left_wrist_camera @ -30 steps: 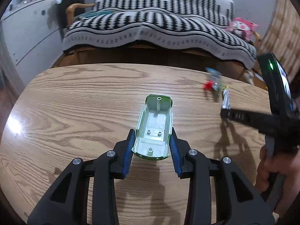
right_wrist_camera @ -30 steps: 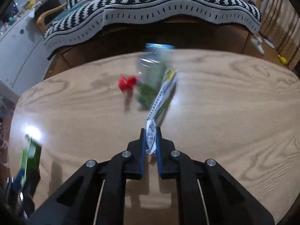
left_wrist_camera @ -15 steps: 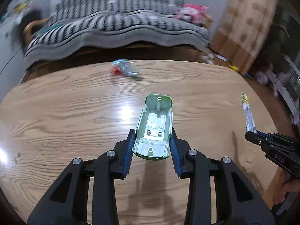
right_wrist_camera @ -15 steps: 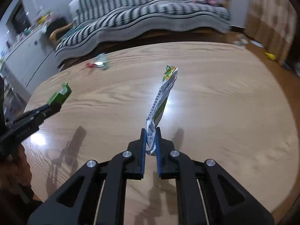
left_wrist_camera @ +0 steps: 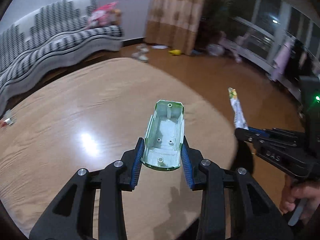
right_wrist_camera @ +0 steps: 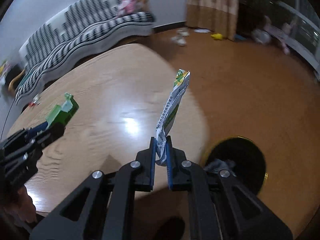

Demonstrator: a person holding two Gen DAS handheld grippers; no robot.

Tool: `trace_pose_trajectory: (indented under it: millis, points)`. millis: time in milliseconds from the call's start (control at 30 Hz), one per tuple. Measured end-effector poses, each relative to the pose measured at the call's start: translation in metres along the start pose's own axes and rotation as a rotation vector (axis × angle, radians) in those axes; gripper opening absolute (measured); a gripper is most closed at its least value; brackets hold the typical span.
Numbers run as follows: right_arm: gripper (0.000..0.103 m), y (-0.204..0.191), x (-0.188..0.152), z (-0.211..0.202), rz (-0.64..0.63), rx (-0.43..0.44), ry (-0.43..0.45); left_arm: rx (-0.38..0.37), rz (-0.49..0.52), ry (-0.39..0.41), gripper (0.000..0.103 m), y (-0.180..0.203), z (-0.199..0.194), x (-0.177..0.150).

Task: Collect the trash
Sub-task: 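Carry the tray and wrapper strip over the bin and open both tools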

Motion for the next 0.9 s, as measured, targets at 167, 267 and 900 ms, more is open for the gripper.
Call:
trace_pose_trajectory:
  millis: [167, 267, 900]
  points:
    - [0.01, 0.095, -0.025, -0.023, 0.109, -0.074, 0.005, -0.085, 0.077, -0.019, 0.035, 0.08, 0.011, -0.004]
    - [0.01, 0.137, -0.045, -0.024, 0.146, -0.103, -0.02, -0.112, 0.121, -0.028, 0.035, 0.114, 0.016, -0.01]
    - [0.01, 0.207, -0.075, -0.001, 0.276, -0.109, -0.093, -0.167, 0.225, -0.067, 0.035, 0.187, 0.057, -0.015]
Point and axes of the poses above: each gripper's, at about its wrist camera, not at the fingertips, and z roughly the way its jaws point, y to its right, x to its top, the point moved 10 cm from there along z, roughly the way its jaws point, and after that the axes turned 15 degrees about x, right-handed, at the moved point
